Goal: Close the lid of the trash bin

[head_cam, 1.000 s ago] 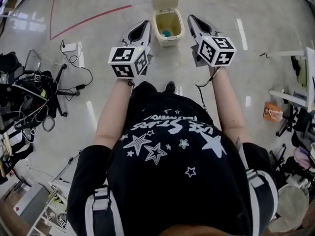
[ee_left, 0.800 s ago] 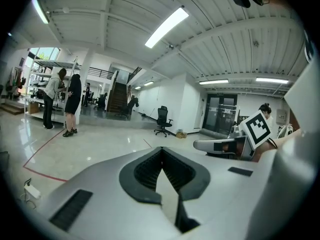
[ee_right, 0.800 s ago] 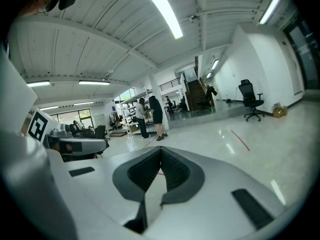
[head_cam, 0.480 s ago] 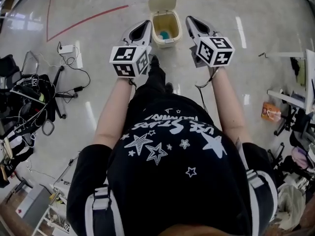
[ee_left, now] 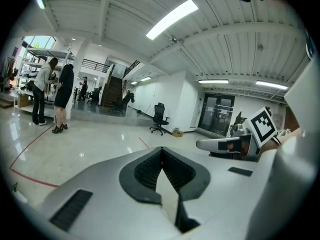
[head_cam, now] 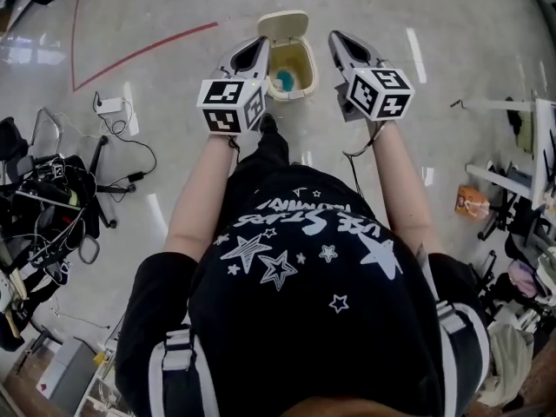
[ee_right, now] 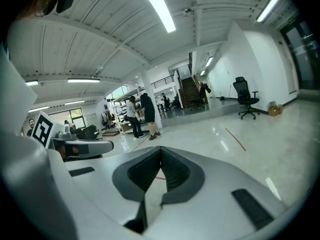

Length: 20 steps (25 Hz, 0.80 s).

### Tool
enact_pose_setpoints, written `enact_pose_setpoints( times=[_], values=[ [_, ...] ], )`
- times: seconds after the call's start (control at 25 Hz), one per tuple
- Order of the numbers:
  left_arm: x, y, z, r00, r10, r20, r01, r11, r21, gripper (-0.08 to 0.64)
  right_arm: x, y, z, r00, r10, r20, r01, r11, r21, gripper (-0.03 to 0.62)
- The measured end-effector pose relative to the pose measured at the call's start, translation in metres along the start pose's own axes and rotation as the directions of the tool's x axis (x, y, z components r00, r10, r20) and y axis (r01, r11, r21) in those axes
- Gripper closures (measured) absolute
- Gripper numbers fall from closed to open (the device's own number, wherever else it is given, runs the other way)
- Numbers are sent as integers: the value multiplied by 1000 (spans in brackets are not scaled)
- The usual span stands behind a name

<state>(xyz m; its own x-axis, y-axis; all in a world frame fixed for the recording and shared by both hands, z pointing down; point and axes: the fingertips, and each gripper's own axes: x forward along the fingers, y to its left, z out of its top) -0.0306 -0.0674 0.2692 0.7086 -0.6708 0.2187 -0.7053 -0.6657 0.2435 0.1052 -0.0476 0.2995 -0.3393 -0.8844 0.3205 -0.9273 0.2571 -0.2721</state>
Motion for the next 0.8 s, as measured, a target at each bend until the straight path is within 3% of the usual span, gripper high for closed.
enact_pose_setpoints(
  times=[0.36, 0.8],
  values=[
    [54, 51, 11, 999, -17, -32, 16, 1000, -21, 549, 75, -15, 27, 1000, -7, -22, 7, 1000, 6, 588],
    [92, 92, 6, 997, -38, -74, 34, 998, -54, 549, 121, -34, 30, 996, -82, -40, 83, 996, 19, 586]
  ],
)
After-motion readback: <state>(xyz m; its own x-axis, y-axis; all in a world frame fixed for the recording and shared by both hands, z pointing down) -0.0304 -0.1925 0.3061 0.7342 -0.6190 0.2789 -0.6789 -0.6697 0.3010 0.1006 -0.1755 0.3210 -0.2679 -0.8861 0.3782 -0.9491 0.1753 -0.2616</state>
